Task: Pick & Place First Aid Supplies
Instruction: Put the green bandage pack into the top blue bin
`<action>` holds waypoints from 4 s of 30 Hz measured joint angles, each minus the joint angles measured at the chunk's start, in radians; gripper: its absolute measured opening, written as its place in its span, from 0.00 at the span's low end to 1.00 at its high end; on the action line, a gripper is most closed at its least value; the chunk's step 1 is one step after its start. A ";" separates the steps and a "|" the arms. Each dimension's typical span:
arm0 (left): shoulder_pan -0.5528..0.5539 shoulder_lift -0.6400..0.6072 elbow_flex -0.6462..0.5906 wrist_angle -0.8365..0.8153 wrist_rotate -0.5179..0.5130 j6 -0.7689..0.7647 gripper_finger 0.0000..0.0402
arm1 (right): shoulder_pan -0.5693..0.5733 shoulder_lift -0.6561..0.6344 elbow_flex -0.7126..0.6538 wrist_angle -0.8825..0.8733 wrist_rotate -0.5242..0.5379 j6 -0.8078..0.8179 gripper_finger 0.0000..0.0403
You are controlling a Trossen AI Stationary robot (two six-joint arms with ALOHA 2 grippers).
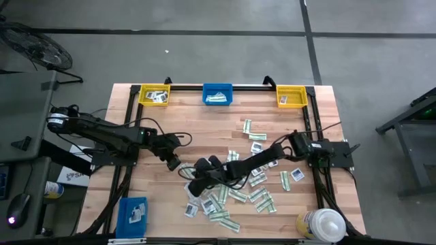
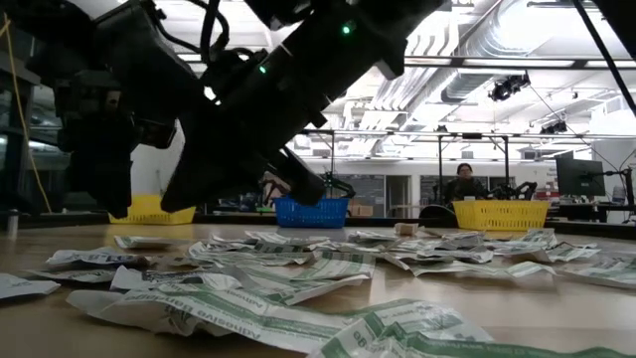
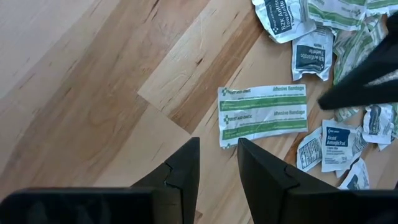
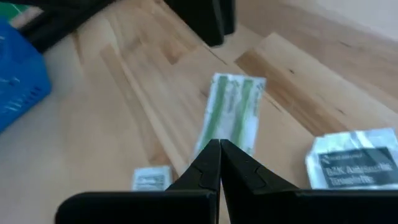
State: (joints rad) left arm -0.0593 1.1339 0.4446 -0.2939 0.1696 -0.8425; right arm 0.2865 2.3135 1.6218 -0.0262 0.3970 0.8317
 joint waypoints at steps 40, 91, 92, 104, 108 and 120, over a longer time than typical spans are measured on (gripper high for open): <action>0.000 0.001 0.000 0.015 0.069 -0.048 0.27 | -0.012 0.047 0.003 -0.039 -0.119 -0.072 0.00; 0.001 0.220 0.000 0.240 0.162 -0.091 0.00 | -0.014 -0.031 -0.006 -0.095 -0.209 -0.171 0.00; 0.001 0.219 0.000 0.242 0.162 -0.095 0.00 | -0.015 -0.050 -0.006 -0.104 -0.207 -0.183 0.00; 0.001 0.209 0.005 0.365 0.155 -0.132 0.00 | -0.043 -0.289 -0.002 -0.334 -0.063 -0.263 0.00; 0.001 0.193 0.040 0.387 0.115 -0.135 0.00 | -0.051 -0.373 -0.002 -0.427 0.028 -0.301 0.00; 0.065 0.150 0.238 0.058 0.199 -0.094 0.00 | -0.121 -0.533 -0.001 -0.721 0.091 -0.395 0.00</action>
State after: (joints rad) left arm 0.0058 1.2839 0.6827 -0.2356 0.3684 -0.9362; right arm 0.1654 1.7802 1.6207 -0.7468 0.4885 0.4372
